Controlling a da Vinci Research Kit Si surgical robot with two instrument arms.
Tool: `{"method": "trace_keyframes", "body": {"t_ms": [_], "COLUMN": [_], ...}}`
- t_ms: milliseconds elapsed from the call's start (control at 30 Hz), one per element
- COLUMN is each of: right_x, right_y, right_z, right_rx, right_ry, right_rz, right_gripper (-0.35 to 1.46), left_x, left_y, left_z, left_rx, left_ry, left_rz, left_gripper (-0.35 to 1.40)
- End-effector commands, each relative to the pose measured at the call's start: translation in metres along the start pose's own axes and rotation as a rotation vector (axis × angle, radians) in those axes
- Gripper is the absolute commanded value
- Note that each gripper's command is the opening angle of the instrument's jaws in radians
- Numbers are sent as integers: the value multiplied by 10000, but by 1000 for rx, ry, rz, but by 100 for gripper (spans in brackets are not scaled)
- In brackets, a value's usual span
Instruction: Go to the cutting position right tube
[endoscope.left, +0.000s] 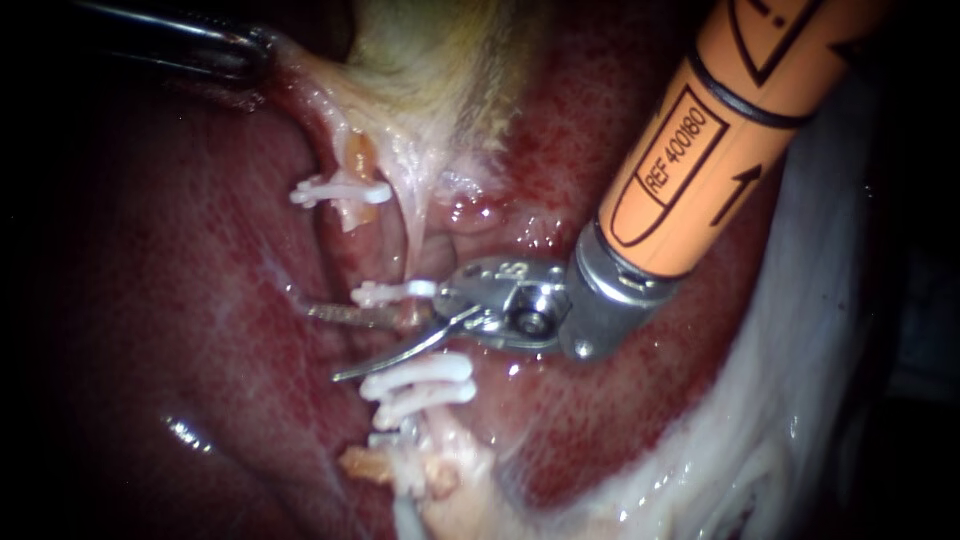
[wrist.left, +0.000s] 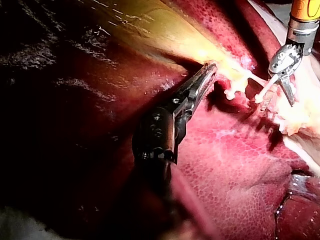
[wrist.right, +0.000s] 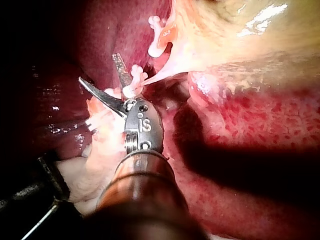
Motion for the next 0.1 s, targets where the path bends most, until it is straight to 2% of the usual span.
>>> {"method": "trace_keyframes", "body": {"t_ms": [33, 100], "right_x": [0, -2], "right_y": [0, 1], "right_z": [0, 0], "right_rx": [-1, 0], "right_ry": [0, 2], "right_rz": [0, 5], "right_gripper": [125, 125], "left_x": [0, 0], "left_y": [0, 0], "left_z": [0, 0], "left_rx": [0, 0], "left_ry": [0, 0], "left_rz": [0, 0], "left_gripper": [-35, -35]}}
